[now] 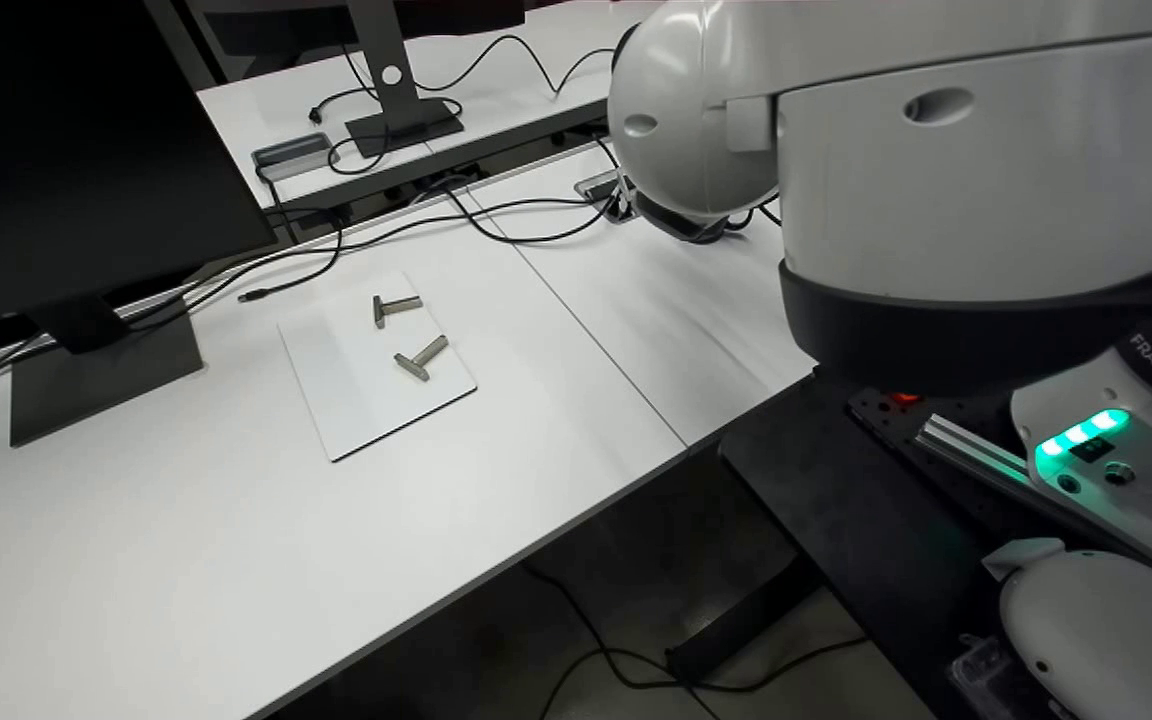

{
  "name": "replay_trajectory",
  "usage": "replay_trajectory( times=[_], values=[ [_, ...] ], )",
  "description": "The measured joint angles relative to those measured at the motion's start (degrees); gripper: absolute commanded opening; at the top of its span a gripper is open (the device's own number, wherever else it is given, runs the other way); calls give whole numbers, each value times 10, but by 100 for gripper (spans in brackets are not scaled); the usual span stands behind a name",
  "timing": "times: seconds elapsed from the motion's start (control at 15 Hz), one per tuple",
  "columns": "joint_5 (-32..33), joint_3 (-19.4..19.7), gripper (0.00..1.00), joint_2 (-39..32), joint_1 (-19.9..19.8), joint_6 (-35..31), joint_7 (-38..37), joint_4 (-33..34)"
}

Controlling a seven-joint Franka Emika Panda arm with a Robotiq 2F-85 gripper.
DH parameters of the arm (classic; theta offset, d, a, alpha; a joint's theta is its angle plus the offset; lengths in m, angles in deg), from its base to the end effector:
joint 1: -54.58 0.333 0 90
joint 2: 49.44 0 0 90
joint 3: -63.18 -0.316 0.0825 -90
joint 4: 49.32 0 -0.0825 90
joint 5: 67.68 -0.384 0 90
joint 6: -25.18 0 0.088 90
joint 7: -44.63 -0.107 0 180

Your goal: Put the marker in the mug

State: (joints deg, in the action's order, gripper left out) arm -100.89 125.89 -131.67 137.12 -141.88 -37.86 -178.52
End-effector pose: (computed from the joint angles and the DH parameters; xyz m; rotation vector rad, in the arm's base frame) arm 0.5264 0.0609 0.1213 1.9690 -1.3491 1.2277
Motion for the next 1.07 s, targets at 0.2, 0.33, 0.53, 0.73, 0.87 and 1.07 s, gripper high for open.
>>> replay_trajectory(
  times=[0.2,0.33,0.53,0.73,0.87,1.07],
  values=[
    [16,0,88,3,-3,1,-17,0],
    [27,0,100,5,-5,1,-26,0],
    [42,0,100,9,-8,1,-41,0],
    [49,0,100,16,-10,-1,-45,0],
    [53,-3,100,30,-13,-12,-45,0],
    [66,-10,100,63,-19,-47,-38,0]
  ],
)
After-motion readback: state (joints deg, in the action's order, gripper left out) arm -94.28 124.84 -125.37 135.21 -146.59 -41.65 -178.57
